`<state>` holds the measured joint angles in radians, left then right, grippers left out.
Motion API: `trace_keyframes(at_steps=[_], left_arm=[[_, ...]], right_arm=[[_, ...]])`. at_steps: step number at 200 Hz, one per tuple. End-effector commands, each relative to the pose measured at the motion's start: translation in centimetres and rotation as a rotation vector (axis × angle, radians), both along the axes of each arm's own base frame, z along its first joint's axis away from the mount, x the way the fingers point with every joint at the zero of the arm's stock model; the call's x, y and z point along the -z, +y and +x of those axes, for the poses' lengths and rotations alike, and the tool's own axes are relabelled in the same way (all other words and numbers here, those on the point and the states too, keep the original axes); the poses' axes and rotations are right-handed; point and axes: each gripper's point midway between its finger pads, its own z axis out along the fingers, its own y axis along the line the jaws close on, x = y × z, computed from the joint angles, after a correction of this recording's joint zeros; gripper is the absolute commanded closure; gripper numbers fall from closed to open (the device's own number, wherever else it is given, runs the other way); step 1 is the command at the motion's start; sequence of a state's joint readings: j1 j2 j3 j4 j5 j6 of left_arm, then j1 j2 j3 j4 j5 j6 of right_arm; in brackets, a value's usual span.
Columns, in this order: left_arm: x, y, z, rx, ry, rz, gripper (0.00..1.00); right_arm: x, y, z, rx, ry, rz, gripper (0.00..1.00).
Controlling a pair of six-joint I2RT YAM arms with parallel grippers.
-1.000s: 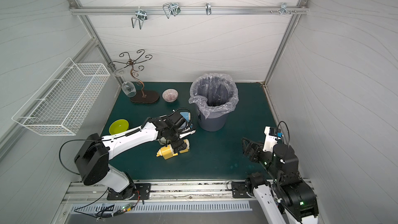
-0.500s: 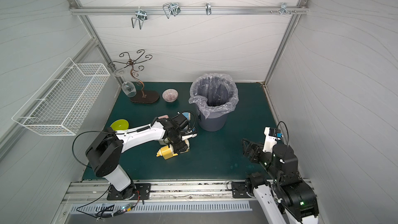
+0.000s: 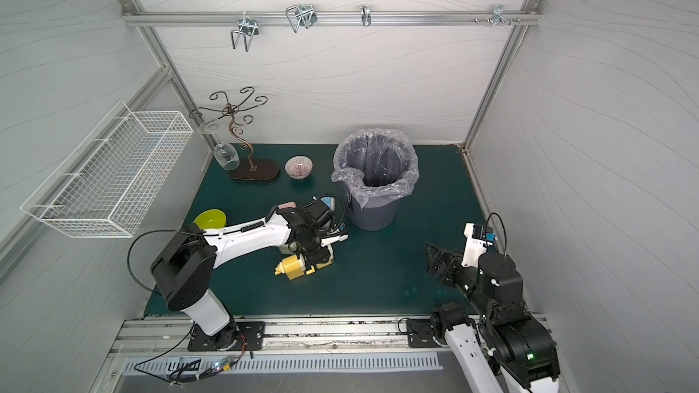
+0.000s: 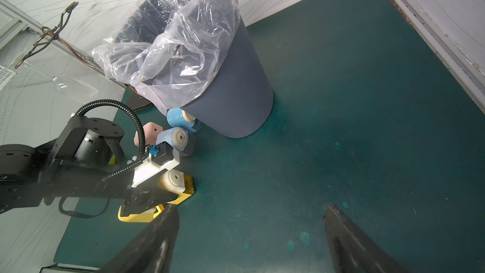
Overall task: Take out the pencil sharpener tray and clean the shavings
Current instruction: Pick up the pencil sharpener from the center of the board, then open the container of the pencil sharpener.
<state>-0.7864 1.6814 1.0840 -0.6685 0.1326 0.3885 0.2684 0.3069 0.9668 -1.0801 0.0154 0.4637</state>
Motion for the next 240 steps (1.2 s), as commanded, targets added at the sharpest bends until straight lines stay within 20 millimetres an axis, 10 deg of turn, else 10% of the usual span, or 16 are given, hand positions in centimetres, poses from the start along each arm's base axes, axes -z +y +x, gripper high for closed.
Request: trace_keyframes(at_steps=[1, 74, 137, 207, 240], left_arm=[[-1.0, -1.0, 0.1, 0.008, 0.018, -0.018, 0.74], [-9.6, -2.9, -1.5, 0.130, -0.065, -0.174, 1.00], [-18.0, -0.1, -7.3, 0.284, -0.031, -0.283, 1.00], [-23.4, 3.0, -14.7, 0.467, 0.004, -0.485, 1.00], [-26.0, 3.4, -16.4, 0.489, -0.018, -0.586, 1.00]], right_arm=[[0.5, -0.1, 0.0, 0.006, 0.014, -0.003, 0.13], [-2.2, 0.1, -1.2, -0.032, -0.186, 0.047, 0.15], [-6.8, 8.8, -5.1, -0.706, -0.304, 0.044, 0.16], [-7.5, 13.8, -6.4, -1.101, -0.330, 0.098, 0.11], [-4.9, 15.4, -5.5, -1.164, -0.319, -0.052, 0.12]])
